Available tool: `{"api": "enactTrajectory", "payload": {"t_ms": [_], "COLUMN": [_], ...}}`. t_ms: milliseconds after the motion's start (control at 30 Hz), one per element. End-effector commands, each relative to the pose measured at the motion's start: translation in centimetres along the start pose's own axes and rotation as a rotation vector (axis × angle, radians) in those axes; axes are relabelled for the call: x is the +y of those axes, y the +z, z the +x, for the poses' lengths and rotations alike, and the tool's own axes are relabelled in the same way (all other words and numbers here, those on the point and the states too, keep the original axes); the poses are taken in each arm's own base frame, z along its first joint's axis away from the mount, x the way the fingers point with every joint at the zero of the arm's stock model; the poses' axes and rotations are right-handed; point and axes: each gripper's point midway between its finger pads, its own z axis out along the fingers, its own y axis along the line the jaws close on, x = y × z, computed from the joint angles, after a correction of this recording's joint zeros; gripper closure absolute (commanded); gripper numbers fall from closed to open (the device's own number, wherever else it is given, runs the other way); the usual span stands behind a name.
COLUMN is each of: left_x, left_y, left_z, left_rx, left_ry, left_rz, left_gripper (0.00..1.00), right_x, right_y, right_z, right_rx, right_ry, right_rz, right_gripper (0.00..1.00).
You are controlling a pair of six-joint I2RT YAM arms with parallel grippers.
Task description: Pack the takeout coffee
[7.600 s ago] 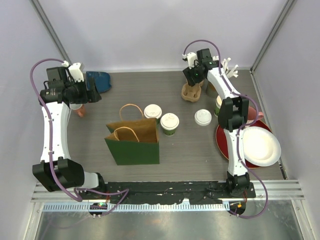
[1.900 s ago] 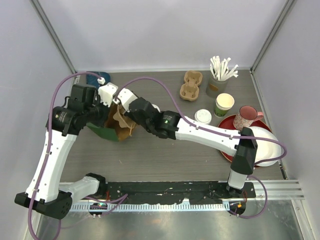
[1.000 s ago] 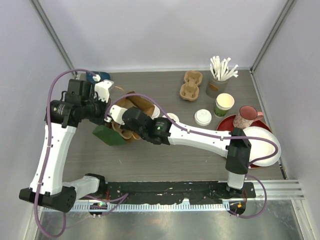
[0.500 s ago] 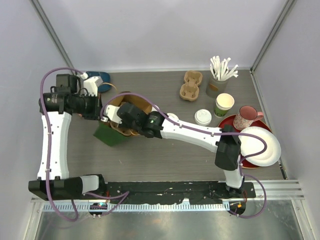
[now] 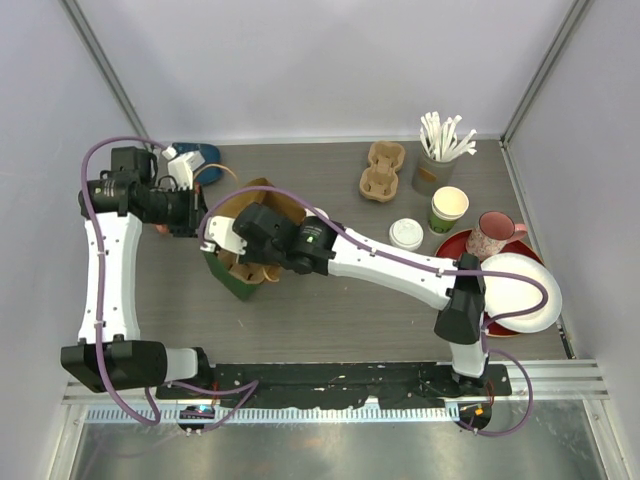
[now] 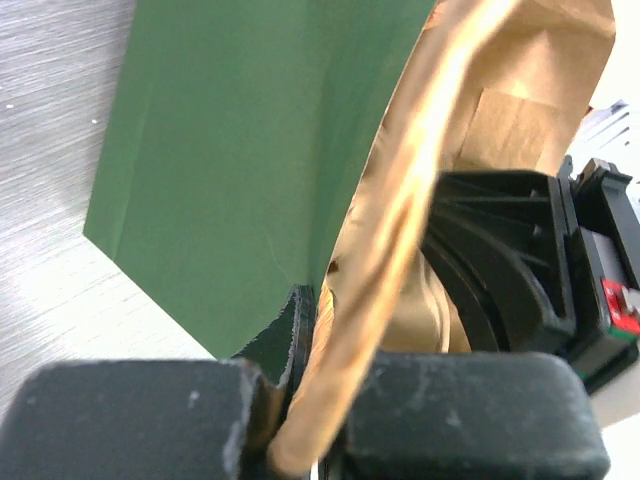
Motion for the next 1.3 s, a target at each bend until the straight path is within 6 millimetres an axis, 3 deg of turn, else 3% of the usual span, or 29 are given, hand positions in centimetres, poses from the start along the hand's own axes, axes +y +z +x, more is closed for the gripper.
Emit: {"api": "enactTrajectory", "payload": {"t_ms": [0, 100, 233, 267, 400, 633, 800, 967, 1133, 1267], "left_x": [-2.9, -1.2, 0.7, 1.2, 2.7, 4.4, 4.0, 2.2, 1.4, 1.0], "left_y": [-1.0, -0.2, 0.4, 0.7, 1.2, 1.8, 1.6, 1.3, 1.1, 0.9], "left_z": [2.5, 3.3, 3.3, 3.0, 1.5, -0.2, -0.6, -0.1, 0.5, 0.8], "left_rx": [0.055, 0.085, 0.120, 0.126, 0.114, 0.119, 0.115, 0.097, 0.104, 0.100], "left_ry": [-0.041, -0.071, -0.078, -0.083, -0.076, -0.052, -0.034, 0.027, 0.080, 0.102], "left_rz": [0.130, 0.060, -0.012, -0.022, -0.076, -0.119, -0.099, -0.061, -0.053, -0.041], "left_gripper": [1.00, 1.00, 1.00, 1.00, 1.00, 1.00, 1.00, 1.00, 1.00, 1.00], "right_x": [2.8, 3.6, 2.5, 2.9, 1.7, 3.0, 5.5, 7.9, 7.9, 6.7], "right_y": [-3.4, -1.4, 0.9, 2.3, 4.4, 6.4, 7.7, 8.8, 10.2, 10.7], "right_z": [-2.2, -1.7, -0.8, 0.1, 1.9, 3.6, 4.0, 4.6, 5.9, 7.0], "right_rx": [-0.049, -0.004, 0.060, 0.093, 0.158, 0.202, 0.191, 0.189, 0.201, 0.252], "right_ry": [0.003, -0.007, 0.001, -0.005, 0.011, -0.057, -0.099, -0.004, 0.167, 0.220], "right_rz": [-0.149, -0.167, -0.162, -0.172, -0.151, -0.174, -0.293, -0.427, -0.472, -0.386], "right_gripper": [0.99, 0.99, 0.99, 0.99, 0.99, 0.99, 0.99, 0.99, 0.99, 0.99]}}
